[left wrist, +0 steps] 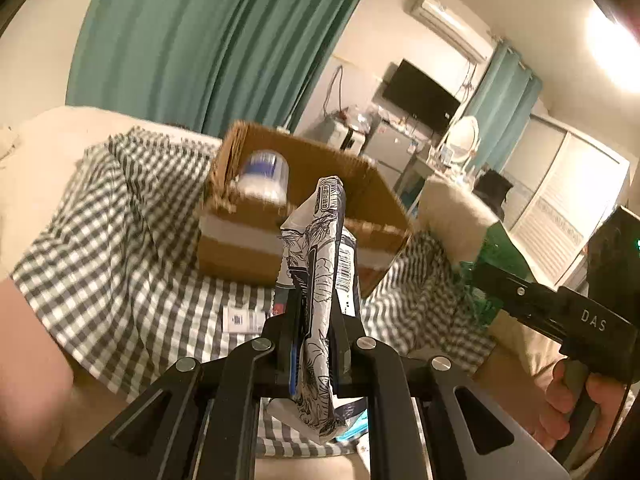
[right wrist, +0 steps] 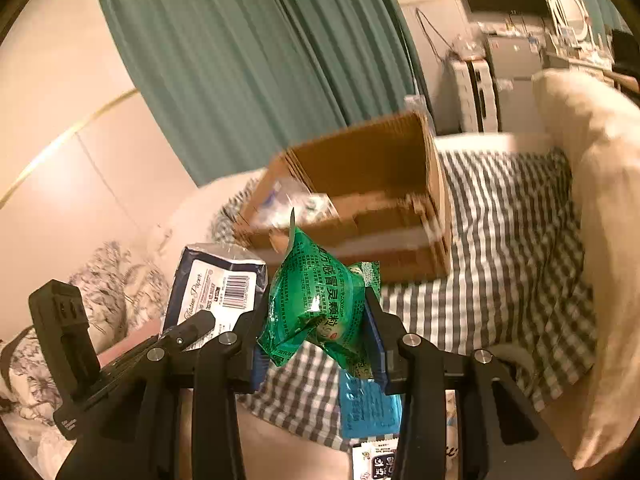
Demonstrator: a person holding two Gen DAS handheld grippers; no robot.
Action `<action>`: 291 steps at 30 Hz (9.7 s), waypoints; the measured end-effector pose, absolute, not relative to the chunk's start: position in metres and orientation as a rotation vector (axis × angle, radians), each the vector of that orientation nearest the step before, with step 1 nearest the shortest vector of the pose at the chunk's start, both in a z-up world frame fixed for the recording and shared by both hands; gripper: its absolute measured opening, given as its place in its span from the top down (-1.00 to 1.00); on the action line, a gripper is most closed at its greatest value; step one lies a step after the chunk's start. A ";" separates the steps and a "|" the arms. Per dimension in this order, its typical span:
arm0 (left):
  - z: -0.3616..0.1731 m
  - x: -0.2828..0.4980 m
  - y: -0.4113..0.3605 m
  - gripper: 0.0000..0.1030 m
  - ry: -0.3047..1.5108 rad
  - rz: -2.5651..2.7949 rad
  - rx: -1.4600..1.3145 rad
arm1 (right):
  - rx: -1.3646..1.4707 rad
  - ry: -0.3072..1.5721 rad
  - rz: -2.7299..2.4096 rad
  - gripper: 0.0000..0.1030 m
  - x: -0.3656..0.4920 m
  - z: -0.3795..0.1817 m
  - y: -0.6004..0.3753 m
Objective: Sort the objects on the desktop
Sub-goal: 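Carry the wrapper and green packet into the cardboard box and release both, then grasp the blue blister pack with the left gripper while the right grasps the white tape roll, then carry the blister pack and tape roll into the cardboard box and open both grippers, then move both grippers back toward the remaining items beside the box, then grasp the white cream tube with the left gripper while the right grasps the white cloth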
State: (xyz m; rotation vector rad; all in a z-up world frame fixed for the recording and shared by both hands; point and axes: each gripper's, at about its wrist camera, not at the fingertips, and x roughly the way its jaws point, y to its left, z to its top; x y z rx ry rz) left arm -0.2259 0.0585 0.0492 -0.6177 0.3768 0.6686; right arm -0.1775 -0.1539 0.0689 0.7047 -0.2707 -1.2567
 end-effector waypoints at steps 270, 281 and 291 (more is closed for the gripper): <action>-0.108 -0.097 0.100 0.57 0.969 0.421 0.031 | 1.095 0.327 -1.255 0.57 -0.156 -0.060 -0.256; -0.094 -0.118 0.076 0.76 0.984 0.397 -0.091 | 1.033 0.228 -1.277 0.58 -0.169 -0.031 -0.214; -0.041 -0.138 0.066 0.76 0.816 0.394 -0.214 | 0.960 0.151 -1.275 0.58 -0.169 -0.003 -0.205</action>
